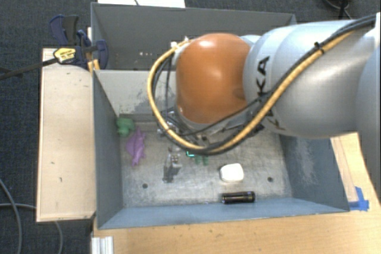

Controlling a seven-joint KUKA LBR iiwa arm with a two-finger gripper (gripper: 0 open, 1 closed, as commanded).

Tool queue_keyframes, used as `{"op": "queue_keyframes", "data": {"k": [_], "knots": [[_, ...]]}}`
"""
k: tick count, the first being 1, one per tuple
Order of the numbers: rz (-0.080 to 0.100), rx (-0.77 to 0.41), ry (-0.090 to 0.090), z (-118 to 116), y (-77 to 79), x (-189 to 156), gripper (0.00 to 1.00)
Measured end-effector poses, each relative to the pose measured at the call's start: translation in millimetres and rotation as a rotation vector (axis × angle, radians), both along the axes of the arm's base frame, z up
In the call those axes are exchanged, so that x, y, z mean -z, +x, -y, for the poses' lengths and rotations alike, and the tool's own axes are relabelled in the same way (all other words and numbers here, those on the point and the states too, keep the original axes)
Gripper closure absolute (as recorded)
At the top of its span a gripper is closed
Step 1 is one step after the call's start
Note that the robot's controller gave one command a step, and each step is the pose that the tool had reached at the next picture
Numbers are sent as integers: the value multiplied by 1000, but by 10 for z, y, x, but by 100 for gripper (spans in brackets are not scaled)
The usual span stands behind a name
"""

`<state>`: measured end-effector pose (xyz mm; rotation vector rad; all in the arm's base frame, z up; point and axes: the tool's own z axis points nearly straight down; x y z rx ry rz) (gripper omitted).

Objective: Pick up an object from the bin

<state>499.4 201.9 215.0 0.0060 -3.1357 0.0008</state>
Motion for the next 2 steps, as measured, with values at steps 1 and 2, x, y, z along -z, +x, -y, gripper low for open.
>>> {"op": "queue_keyframes", "data": {"k": [1, 2], "knots": [[8, 7, 2, 12, 20, -45, 0], [16, -9, 5, 140, 187, 416, 0]]}}
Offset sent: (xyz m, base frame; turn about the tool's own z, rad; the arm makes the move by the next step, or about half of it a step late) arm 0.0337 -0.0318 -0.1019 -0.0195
